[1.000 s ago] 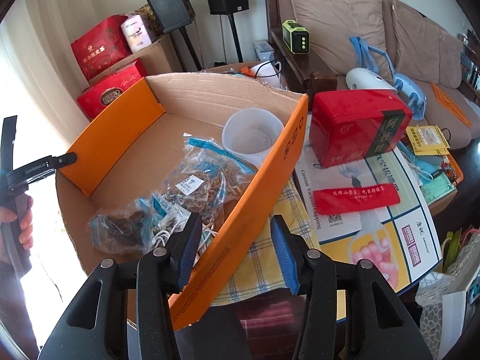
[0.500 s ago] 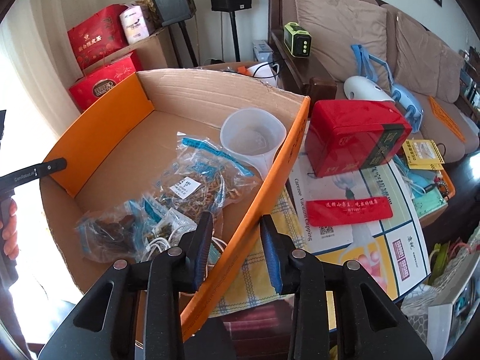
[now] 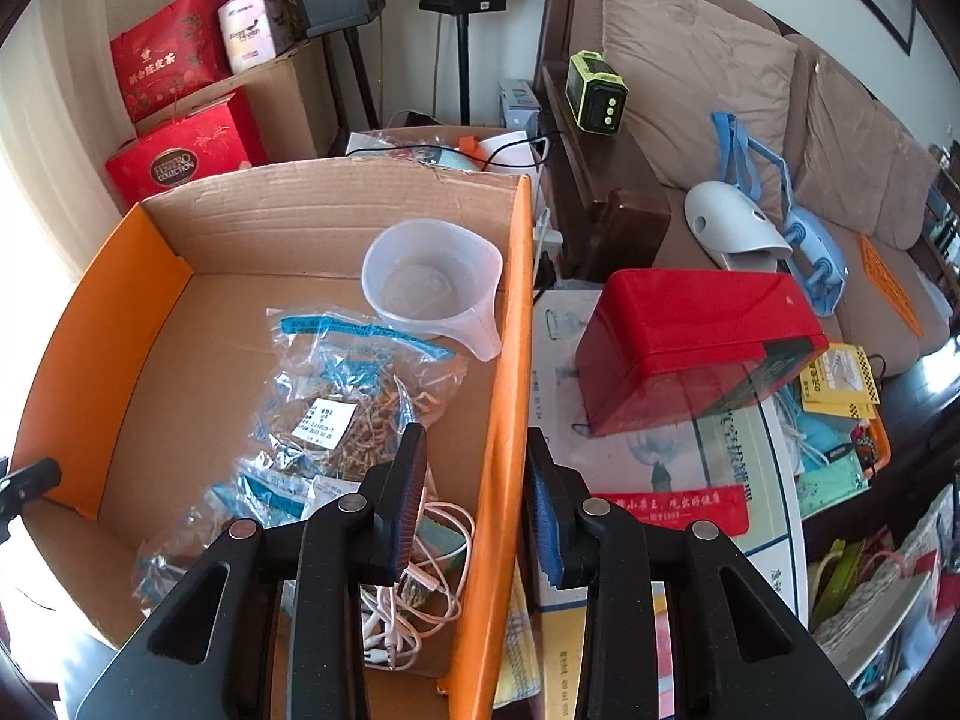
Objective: Organize objects
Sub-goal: 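Push the orange box further along the table with both grippers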
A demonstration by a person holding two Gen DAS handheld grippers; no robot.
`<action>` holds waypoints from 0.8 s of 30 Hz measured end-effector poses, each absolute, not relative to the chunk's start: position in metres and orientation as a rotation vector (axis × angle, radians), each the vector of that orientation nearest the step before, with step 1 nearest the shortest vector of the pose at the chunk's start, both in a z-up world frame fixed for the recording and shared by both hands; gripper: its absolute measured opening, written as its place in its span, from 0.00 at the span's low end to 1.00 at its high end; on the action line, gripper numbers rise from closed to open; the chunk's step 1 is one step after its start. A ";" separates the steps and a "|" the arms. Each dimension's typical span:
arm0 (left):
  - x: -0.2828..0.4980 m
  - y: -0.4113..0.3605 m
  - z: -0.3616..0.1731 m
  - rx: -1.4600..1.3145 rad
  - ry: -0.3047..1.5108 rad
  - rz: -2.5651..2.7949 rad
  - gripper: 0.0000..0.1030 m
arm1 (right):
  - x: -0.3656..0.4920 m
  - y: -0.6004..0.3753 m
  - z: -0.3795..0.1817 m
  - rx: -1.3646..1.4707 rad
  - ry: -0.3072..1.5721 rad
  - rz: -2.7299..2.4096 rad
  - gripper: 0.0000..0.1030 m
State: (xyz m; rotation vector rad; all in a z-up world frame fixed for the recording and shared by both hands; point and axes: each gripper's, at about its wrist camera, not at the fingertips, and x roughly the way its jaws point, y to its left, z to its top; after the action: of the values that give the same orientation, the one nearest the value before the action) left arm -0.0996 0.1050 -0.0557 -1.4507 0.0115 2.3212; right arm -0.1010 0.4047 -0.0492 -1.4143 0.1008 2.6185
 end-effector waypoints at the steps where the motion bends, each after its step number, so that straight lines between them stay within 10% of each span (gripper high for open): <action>1: -0.096 0.106 -0.055 -1.451 0.006 2.316 0.31 | -0.103 0.406 -0.049 -1.414 0.096 2.617 0.31; 24: -0.059 0.086 -0.043 -1.367 -0.056 2.342 0.36 | -0.104 0.415 -0.049 -1.471 0.193 2.669 0.32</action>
State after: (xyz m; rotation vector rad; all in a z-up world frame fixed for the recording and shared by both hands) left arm -0.0591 0.0855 -0.0428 -1.3674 -0.0563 2.3419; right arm -0.1042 0.4148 -0.0486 -1.4709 0.1933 2.6688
